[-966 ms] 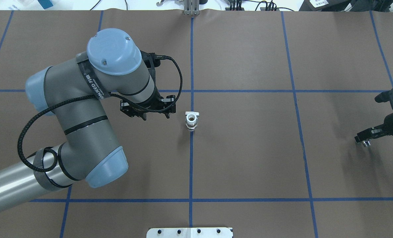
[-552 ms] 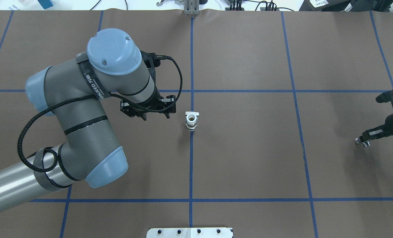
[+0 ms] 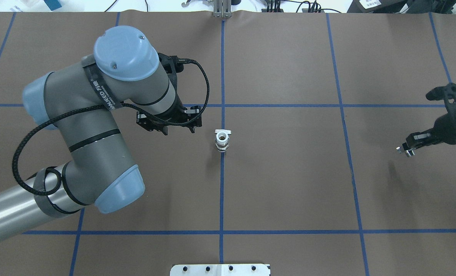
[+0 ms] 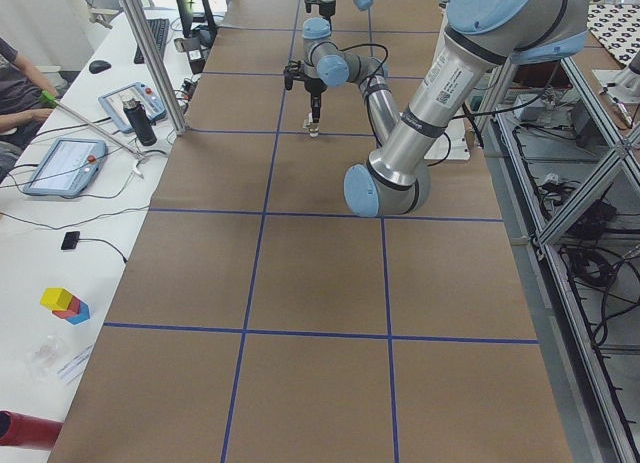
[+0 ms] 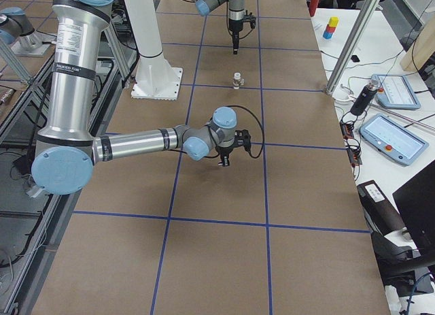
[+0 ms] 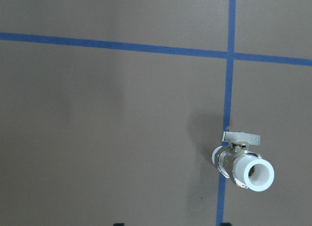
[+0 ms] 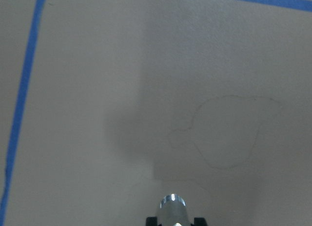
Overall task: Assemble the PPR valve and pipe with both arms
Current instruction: 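Position the metal pipe above the valve with the right gripper while the left arm withdraws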
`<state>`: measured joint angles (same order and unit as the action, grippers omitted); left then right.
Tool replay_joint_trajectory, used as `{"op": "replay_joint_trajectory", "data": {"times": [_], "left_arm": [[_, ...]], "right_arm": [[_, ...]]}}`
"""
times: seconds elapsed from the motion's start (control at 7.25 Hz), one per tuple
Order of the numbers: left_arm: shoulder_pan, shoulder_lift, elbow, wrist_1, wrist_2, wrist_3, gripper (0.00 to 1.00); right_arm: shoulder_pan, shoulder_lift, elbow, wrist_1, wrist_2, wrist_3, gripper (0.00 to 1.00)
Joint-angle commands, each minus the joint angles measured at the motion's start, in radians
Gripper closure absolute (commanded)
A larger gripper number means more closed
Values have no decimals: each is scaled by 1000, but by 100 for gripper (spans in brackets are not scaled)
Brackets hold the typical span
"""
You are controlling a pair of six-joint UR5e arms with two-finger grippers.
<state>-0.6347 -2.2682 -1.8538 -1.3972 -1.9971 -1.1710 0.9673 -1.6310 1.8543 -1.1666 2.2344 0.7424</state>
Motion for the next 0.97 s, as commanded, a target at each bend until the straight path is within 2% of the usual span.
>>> {"op": "replay_joint_trajectory", "data": {"times": [0.0, 0.14, 0.28, 0.41, 0.55, 0.83], "left_arm": [[-31, 132, -103, 1, 0, 155, 26], [-60, 197, -137, 0, -2, 206, 23], [-74, 273, -160, -17, 0, 241, 6], [-100, 300, -160, -20, 0, 285, 1], [-117, 335, -160, -40, -2, 327, 1], [-149, 462, -160, -174, -3, 387, 1]], "right_arm": [[-57, 289, 5, -233, -9, 214, 100], [-109, 435, 9, -354, -56, 335, 100], [-198, 553, -3, -428, -123, 442, 100], [-249, 656, -42, -438, -174, 568, 100], [-277, 766, -116, -438, -179, 704, 100], [-323, 867, -182, -436, -209, 855, 100]]}}
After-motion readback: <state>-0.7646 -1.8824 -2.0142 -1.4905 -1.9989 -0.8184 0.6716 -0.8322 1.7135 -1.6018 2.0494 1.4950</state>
